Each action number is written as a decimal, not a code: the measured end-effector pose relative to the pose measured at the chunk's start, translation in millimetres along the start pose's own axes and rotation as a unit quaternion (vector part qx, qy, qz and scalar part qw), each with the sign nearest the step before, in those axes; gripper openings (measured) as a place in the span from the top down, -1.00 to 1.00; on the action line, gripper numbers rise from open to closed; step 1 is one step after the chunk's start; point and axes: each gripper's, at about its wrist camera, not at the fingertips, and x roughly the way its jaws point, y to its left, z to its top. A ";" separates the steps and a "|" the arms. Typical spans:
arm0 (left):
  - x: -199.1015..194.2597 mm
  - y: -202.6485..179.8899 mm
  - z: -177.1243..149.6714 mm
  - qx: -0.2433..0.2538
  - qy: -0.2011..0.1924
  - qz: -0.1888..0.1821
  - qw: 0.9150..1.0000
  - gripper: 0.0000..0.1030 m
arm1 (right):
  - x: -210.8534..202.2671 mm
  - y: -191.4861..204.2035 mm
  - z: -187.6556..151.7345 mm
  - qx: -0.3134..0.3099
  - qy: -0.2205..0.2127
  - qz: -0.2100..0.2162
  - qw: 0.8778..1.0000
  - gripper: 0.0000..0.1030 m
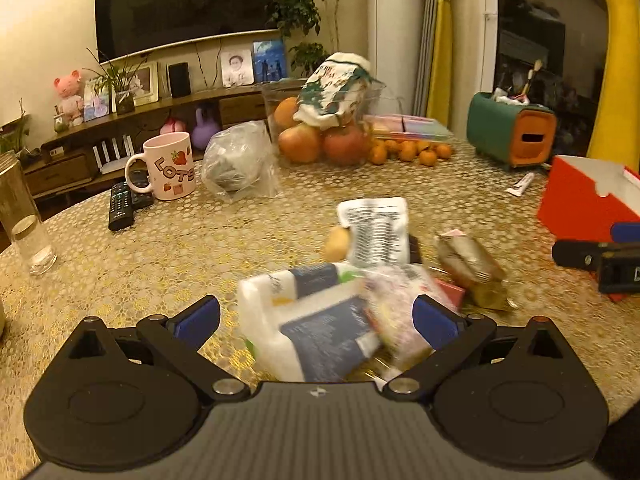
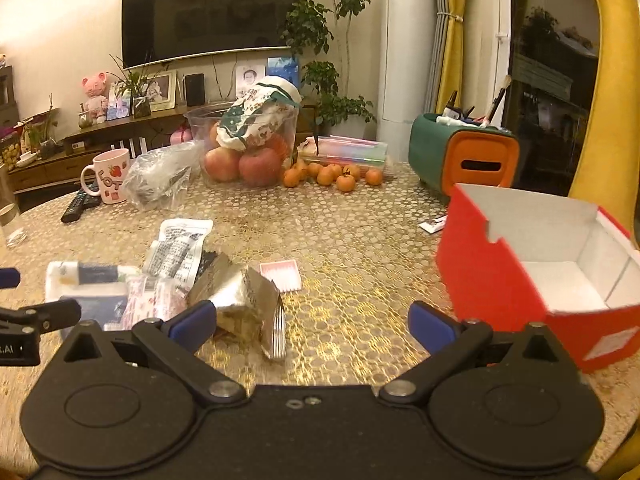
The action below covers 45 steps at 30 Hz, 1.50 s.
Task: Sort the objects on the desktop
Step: 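Grasp the white-blue box with the left tool while the right grasps the silver foil bag, then carry both held items over the red shoebox with both tools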
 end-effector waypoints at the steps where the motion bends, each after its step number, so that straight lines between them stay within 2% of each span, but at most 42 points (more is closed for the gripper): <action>1: 4.9 2.5 1.7 0.002 0.003 0.000 1.000 -1.00 | 4.7 1.4 3.3 0.000 -0.001 0.003 1.000 -0.99; 6: 26.7 12.9 0.3 -0.010 0.022 -0.001 1.000 -1.00 | 29.4 15.3 16.8 -0.012 -0.002 0.014 1.000 -0.99; 17: 46.3 25.6 -10.1 -0.034 0.046 -0.005 0.998 -0.99 | 75.9 38.7 21.0 -0.008 0.031 0.033 0.999 -0.98; 21: 52.3 27.5 -11.3 -0.046 0.050 -0.014 0.998 -0.98 | 89.6 43.1 15.3 -0.011 0.054 0.033 0.998 -0.84; 23: 54.7 26.5 -12.3 -0.045 0.050 -0.017 0.998 -0.89 | 93.8 42.2 10.4 -0.009 0.064 0.031 0.997 -0.82; 29: 64.5 24.5 -17.0 -0.054 0.064 -0.033 0.996 -0.55 | 102.2 30.4 3.2 0.017 0.088 0.028 0.996 -0.61; 33: 63.8 23.0 -18.5 -0.054 0.059 -0.033 0.996 -0.47 | 105.3 25.9 1.3 0.030 0.102 0.031 0.994 -0.45; 37: 59.2 24.8 -17.6 -0.062 0.054 -0.033 0.996 -0.19 | 101.6 24.9 -0.2 0.033 0.102 0.038 0.993 -0.23; 40: 53.8 26.5 -16.7 -0.071 0.050 -0.034 0.996 0.00 | 96.4 24.4 1.2 0.034 0.101 0.045 0.993 0.04; 45: 41.6 25.7 -14.9 -0.077 0.039 -0.035 0.996 0.30 | 88.8 17.1 -0.4 0.042 0.102 0.037 0.993 0.11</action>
